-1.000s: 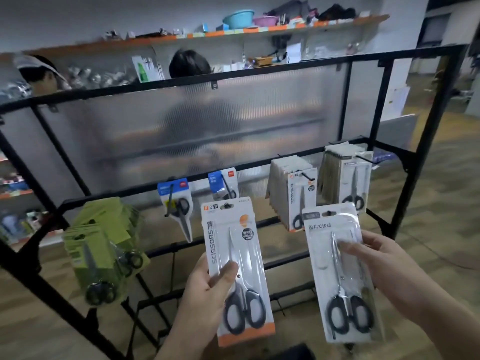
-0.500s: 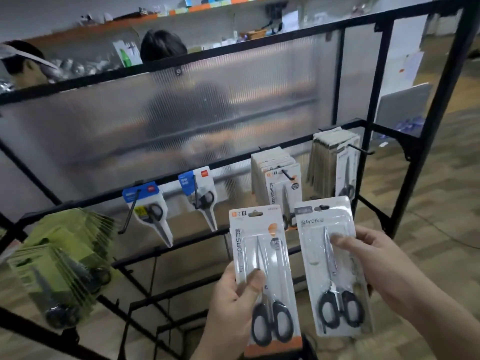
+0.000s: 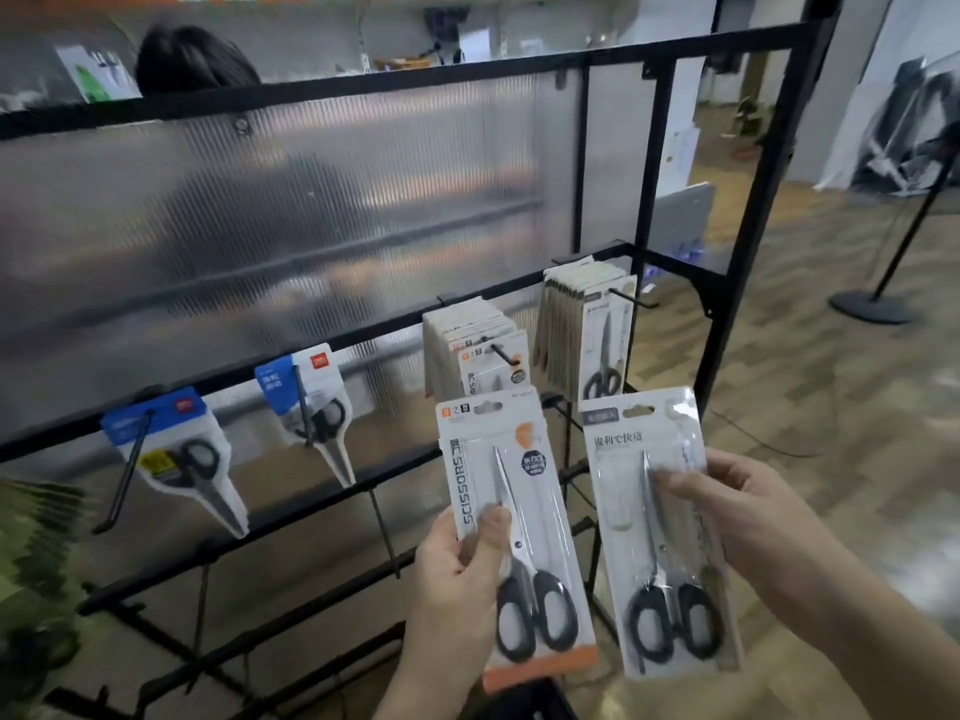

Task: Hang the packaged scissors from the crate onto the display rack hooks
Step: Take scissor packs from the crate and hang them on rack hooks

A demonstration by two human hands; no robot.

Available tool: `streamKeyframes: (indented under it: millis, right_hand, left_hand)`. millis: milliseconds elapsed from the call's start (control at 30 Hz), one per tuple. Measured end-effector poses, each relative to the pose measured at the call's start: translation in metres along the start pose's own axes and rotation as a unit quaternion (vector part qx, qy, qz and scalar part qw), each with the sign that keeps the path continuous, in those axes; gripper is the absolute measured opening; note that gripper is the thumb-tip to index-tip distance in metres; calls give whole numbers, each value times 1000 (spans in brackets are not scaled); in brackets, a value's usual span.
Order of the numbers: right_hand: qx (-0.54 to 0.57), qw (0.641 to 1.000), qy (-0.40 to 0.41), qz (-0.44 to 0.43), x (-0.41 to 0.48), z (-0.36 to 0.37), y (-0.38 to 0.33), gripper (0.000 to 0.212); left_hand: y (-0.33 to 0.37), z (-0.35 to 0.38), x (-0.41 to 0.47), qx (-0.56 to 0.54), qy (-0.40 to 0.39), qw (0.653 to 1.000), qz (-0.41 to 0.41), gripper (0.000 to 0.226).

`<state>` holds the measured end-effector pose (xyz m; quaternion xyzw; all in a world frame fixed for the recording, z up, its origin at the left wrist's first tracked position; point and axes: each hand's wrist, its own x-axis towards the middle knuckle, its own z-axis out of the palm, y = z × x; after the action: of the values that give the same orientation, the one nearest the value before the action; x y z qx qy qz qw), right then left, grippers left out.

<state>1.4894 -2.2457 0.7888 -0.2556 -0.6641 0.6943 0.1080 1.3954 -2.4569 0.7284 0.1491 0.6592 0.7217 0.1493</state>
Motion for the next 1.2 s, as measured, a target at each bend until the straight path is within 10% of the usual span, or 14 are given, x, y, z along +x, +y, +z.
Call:
streamKeyframes:
  millis: [1200]
  right_hand:
    - [-43,961,-267,54,200,-75,-18,22]
  left_hand:
    - [-25,108,98,-7,359,933,-33,38]
